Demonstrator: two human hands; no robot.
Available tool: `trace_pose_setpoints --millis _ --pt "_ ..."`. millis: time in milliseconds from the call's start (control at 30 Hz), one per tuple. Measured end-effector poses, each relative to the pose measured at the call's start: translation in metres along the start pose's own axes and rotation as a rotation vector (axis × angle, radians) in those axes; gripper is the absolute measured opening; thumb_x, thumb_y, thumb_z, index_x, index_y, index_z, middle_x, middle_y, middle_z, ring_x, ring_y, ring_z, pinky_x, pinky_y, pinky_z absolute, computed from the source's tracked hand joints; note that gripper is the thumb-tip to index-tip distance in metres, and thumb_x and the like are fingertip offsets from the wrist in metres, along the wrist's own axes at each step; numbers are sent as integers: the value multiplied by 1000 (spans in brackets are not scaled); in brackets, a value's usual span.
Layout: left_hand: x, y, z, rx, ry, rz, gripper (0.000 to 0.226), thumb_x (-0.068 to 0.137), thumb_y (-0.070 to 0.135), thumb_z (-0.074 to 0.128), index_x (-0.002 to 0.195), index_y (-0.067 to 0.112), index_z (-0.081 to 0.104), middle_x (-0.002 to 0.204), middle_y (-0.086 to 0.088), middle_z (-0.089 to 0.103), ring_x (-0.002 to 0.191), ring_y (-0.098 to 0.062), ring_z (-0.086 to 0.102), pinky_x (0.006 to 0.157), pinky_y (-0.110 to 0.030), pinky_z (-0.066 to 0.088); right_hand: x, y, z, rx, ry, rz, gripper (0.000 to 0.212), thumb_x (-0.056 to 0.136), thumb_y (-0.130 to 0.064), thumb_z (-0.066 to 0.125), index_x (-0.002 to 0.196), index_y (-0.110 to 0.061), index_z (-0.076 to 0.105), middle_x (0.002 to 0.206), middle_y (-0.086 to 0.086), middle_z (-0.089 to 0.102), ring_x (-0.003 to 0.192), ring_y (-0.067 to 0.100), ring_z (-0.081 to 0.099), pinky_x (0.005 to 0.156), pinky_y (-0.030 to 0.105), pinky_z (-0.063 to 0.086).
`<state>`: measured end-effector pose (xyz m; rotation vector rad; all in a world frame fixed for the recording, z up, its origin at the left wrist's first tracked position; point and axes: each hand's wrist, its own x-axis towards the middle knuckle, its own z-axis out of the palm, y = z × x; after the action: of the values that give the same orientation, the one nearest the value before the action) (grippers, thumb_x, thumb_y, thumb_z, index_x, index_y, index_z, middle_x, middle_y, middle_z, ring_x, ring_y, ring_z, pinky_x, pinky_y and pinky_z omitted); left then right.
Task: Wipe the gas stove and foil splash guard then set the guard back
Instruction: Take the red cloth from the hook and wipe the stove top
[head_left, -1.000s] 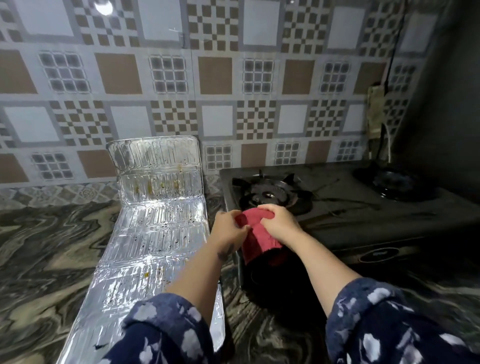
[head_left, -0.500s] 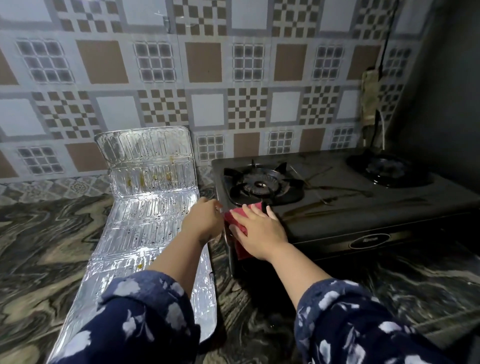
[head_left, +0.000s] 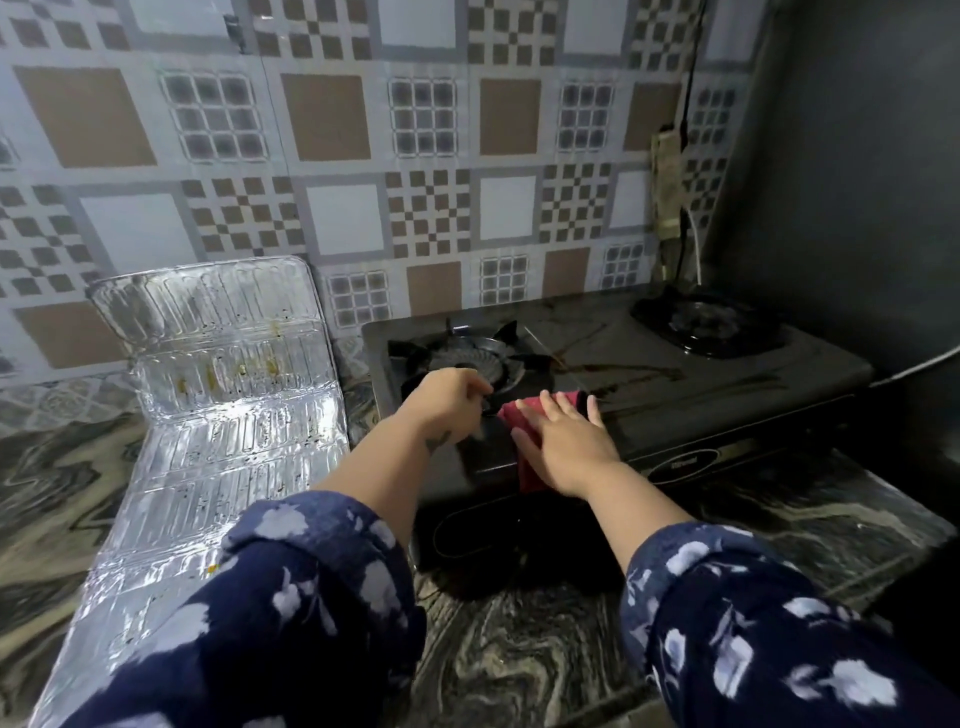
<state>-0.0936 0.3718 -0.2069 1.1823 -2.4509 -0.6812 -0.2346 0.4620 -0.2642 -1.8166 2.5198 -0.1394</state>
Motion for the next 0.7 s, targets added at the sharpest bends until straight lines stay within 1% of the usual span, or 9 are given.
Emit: trace_pose_setpoints --millis 133,267,333,467,600,700 --pt "15 14 12 3 -16 40 32 91 10 47 115 17 67 120 -7 68 112 -22 61 94 -26 45 12 9 0 -16 -15 22 58 97 -49 17 150 -28 15 161 8 9 148 25 4 118 50 -6" --pt "34 33 25 20 -31 68 36 90 7 45 117 17 66 122 -4 67 115 -21 60 96 -27 44 19 41 -4 13 -16 32 58 96 -50 18 150 -30 15 161 5 8 148 23 2 118 48 -6" --pt "45 42 35 32 -50 87 36 89 6 46 116 18 66 121 -5 67 115 -22 61 97 -29 46 22 62 -7 33 -7 39 58 95 -52 20 150 -31 17 161 4 8 148 23 1 118 48 -6" --pt "75 65 57 51 -65 130 32 88 8 49 110 19 70 114 -5 70 109 -24 63 94 -31 48 29 114 -14 47 -3 95 58 95 -53 23 149 -33 16 161 4 5 148 22 1 118 48 -6" --pt "105 100 82 64 -108 173 32 89 6 49 113 15 69 116 -7 69 110 -25 62 93 -30 45 37 170 -19 52 -13 165 59 95 -54 21 150 -33 15 162 1 4 149 20 0 118 50 -7" --pt "128 123 107 58 -98 180 32 88 9 49 110 20 69 116 -4 69 109 -24 63 93 -31 48 38 207 -20 62 3 219 58 95 -54 21 150 -34 15 162 -1 5 148 18 1 118 50 -8"
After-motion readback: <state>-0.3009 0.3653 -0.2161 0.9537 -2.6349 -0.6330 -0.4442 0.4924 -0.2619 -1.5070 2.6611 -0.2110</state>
